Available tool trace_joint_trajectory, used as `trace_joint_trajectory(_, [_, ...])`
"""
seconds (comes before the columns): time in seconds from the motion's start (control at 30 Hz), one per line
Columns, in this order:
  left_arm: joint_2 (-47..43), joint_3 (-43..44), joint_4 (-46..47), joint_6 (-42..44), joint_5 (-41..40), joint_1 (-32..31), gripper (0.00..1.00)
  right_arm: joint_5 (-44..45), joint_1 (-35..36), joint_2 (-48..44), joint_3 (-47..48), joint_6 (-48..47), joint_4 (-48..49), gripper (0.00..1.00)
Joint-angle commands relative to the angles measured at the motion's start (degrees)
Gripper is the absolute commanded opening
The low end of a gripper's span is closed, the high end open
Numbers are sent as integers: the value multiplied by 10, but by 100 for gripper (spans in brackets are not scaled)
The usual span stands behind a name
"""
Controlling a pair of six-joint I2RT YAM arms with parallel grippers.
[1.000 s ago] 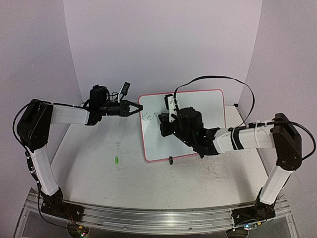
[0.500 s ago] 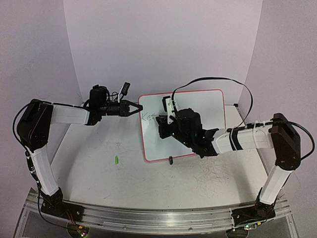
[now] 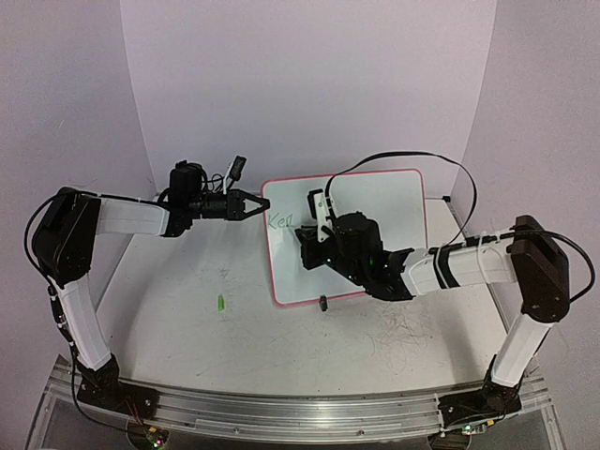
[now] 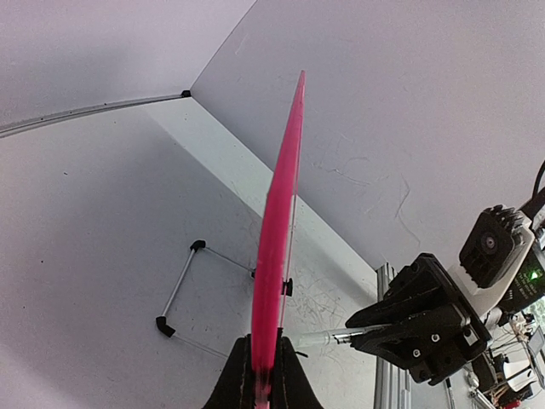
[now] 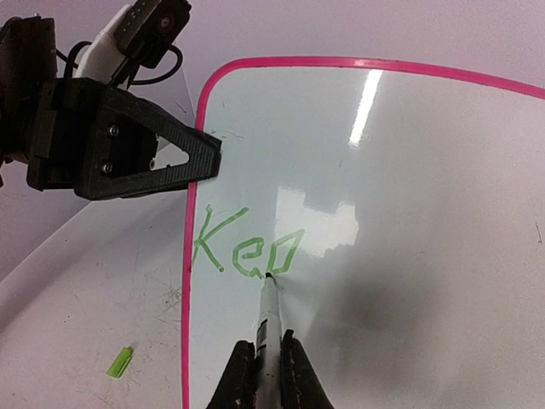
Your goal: Write a sentence on the whiteboard
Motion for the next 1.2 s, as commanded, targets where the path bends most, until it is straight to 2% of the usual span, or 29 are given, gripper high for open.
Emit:
trace_joint_trajectory(0.0, [-30, 2, 24, 4, 7, 3, 0, 45, -6, -19, -7, 0, -23, 0])
trace_joint_trajectory(0.33, [-31, 3, 24, 4, 7, 3, 0, 6, -6, -53, -5, -18, 1, 0])
trace_joint_trajectory(0.9, [-31, 3, 25, 4, 9, 3, 0, 37, -10, -17, 31, -30, 4, 0])
trace_joint_trajectory(1.17, [-32, 3, 25, 4, 9, 3, 0, 39, -10, -14, 18, -26, -3, 0])
